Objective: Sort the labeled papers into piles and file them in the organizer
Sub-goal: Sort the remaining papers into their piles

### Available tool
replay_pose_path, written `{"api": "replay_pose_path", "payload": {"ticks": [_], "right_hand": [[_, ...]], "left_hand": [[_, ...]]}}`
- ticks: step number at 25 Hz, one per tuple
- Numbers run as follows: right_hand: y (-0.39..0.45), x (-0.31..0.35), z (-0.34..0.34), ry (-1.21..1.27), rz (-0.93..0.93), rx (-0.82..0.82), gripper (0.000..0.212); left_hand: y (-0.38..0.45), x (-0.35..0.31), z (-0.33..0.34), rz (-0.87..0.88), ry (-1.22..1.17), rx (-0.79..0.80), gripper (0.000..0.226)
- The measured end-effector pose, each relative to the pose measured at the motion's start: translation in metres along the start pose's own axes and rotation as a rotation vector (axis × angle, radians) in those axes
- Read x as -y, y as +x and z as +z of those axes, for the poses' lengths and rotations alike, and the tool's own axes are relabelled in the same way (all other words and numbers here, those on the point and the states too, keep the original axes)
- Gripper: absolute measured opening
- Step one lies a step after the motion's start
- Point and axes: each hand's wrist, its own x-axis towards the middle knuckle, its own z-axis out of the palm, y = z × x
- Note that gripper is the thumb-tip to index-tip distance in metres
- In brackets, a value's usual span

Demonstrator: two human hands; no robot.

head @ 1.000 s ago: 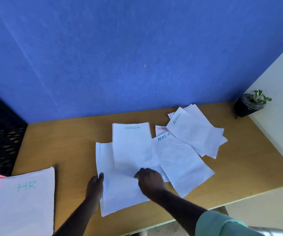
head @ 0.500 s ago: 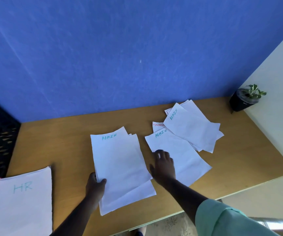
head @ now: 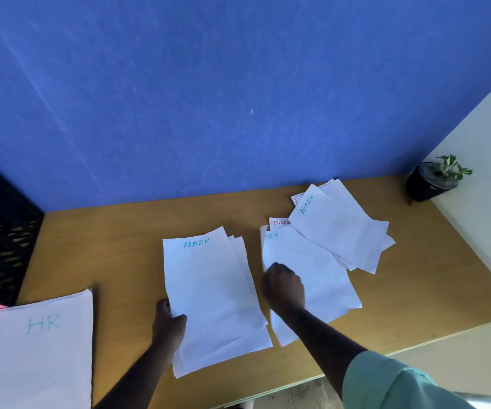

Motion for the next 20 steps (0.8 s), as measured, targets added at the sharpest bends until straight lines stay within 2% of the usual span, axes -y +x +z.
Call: {"api": "replay_pose_path", "payload": {"ticks": [2, 5, 8, 10, 12, 15, 17, 20], "right_hand": [[-0.001, 0.037, 0.004, 0.125, -0.070, 0.038, 0.022], [-0.004, 0.084, 0.016, 0.287, -0.063, 0.115, 0.024], [-0.009, 0.112, 0.029, 0.450, -0.052, 0.320, 0.023], [-0.013, 0.117, 0.032, 0.537, -0.124, 0.441, 0.023], [-0.011, 0.109, 0.029, 0.549, -0.180, 0.406, 0.022], [0.003, 0.079, 0.012, 0.484, -0.119, 0.198, 0.019], [0.019, 0.048, -0.004, 0.344, -0.047, 0.080, 0.020], [0.047, 0.000, -0.026, 0.018, 0.049, 0.070, 0.029]], "left_hand": [[0.001, -0.004, 0.007, 0.009, -0.051, -0.049, 0.026], [0.003, -0.015, 0.012, 0.046, -0.142, -0.004, 0.047], [-0.003, -0.025, 0.011, 0.159, -0.227, 0.065, 0.040], [-0.005, -0.024, 0.008, 0.244, -0.188, 0.077, 0.033], [-0.001, -0.019, 0.006, 0.214, -0.130, 0.093, 0.020], [0.005, -0.013, 0.005, 0.049, -0.071, 0.018, 0.035], [0.005, -0.017, 0.009, 0.008, -0.031, -0.002, 0.035], [0.007, -0.020, 0.019, -0.004, -0.024, 0.016, 0.030]]}}
